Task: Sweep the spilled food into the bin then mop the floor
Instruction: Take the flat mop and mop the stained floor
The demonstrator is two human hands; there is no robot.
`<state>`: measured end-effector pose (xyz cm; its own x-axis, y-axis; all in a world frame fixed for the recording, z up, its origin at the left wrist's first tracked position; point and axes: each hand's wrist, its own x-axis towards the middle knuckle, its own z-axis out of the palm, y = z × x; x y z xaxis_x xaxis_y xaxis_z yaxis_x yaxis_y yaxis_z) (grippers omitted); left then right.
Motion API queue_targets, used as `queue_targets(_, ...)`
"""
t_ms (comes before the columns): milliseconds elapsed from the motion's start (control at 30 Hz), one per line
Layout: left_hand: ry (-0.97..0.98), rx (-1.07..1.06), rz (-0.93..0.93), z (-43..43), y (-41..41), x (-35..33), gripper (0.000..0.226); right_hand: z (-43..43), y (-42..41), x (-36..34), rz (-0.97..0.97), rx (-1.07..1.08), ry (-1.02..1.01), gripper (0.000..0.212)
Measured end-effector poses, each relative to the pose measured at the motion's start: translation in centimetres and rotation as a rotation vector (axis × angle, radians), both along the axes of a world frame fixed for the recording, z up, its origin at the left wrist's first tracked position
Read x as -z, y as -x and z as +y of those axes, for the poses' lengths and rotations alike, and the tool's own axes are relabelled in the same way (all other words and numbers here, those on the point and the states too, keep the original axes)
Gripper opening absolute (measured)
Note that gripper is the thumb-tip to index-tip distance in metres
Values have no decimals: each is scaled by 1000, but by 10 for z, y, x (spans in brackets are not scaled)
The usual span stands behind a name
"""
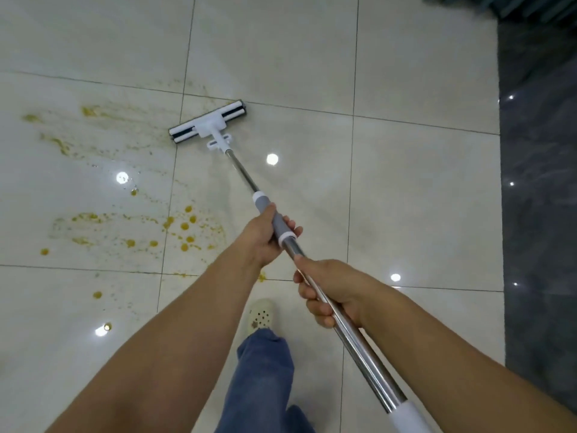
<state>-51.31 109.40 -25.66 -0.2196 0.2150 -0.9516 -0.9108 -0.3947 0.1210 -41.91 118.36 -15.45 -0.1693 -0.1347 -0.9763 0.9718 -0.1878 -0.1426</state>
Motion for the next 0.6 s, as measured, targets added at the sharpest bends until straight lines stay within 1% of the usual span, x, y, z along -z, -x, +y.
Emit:
queue_targets(67, -55, -95, 1, -2, -2, -4, 26, -4, 16, 3, -12, -1, 15, 35)
queue_targets(133, -69, -138, 11, -5, 1, -7, 27, -6, 20, 3, -20, 6, 43, 34)
queue_targets(233, -98, -216, 0, -4, -4, -13, 28, -6, 16, -7, -21, 72, 116, 36)
queue_targets(333, -280, -377, -61, -3, -20, -13, 29, -6, 4, -12, -3, 168, 186, 38)
queue_targets(367, -326, -400, -74, -3, -29, -12, 31, -5, -4, -14, -4, 191, 194, 38)
queue_targets(433, -345, -361, -88, 0, -51, -13, 33, -1, -29, -16, -11, 202, 175, 37)
queue_targets(600, -151, -182, -139, 17, -118, -28, 33, 18, -106, -41, -83, 178, 61, 25)
